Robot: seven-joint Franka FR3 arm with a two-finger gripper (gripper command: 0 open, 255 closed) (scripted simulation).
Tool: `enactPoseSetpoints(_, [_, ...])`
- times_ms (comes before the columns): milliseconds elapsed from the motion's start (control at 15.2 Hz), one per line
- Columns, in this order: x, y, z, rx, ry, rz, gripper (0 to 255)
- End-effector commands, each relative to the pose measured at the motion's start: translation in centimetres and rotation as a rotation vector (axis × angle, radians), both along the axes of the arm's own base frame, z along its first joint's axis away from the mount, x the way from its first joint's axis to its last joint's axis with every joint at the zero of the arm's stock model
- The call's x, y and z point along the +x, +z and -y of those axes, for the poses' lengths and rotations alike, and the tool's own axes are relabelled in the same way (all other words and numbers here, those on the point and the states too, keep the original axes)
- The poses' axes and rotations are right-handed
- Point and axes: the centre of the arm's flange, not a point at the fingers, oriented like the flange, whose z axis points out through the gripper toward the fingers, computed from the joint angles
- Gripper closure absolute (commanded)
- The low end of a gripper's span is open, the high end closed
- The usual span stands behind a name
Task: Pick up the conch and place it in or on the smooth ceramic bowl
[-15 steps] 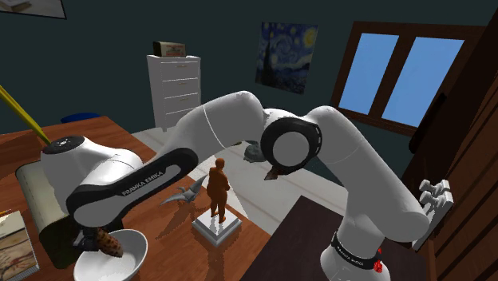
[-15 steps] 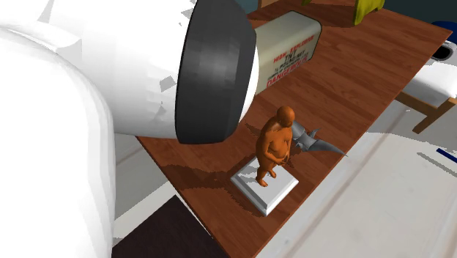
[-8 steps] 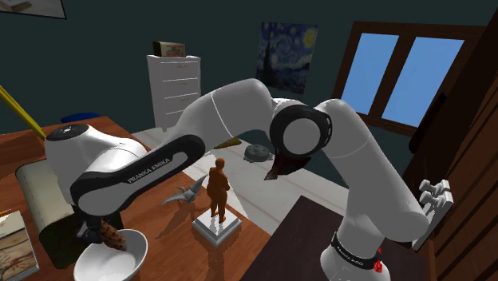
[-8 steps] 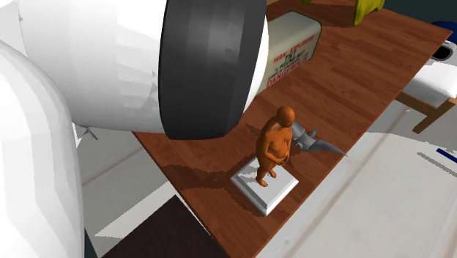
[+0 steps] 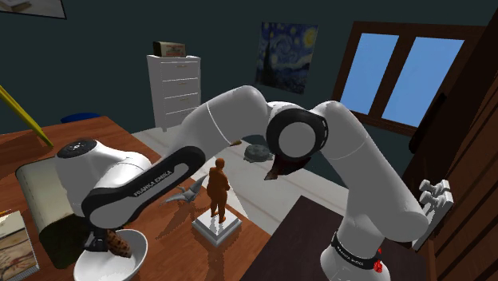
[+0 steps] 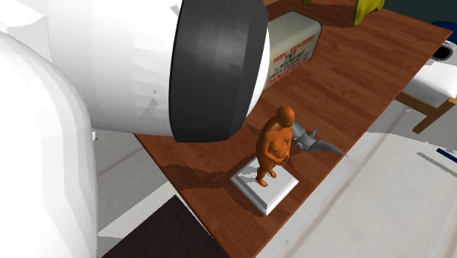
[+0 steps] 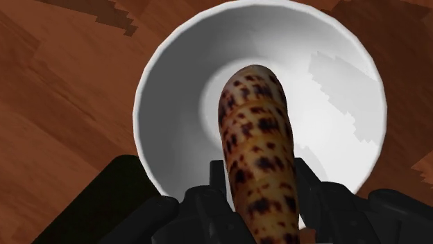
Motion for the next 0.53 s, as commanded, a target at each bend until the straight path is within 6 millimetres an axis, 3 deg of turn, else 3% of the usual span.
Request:
enactPoseSetpoints(0, [-0.1, -1.0, 0.1, 0.001, 0.0, 0.0, 255])
enactPoseSetpoints(198, [-0.1, -2.8, 0.1, 0.001, 0.0, 0.0, 255])
enactPoseSetpoints(462, [-0.1, -2.8, 0.1, 0.001, 0.0, 0.0, 255])
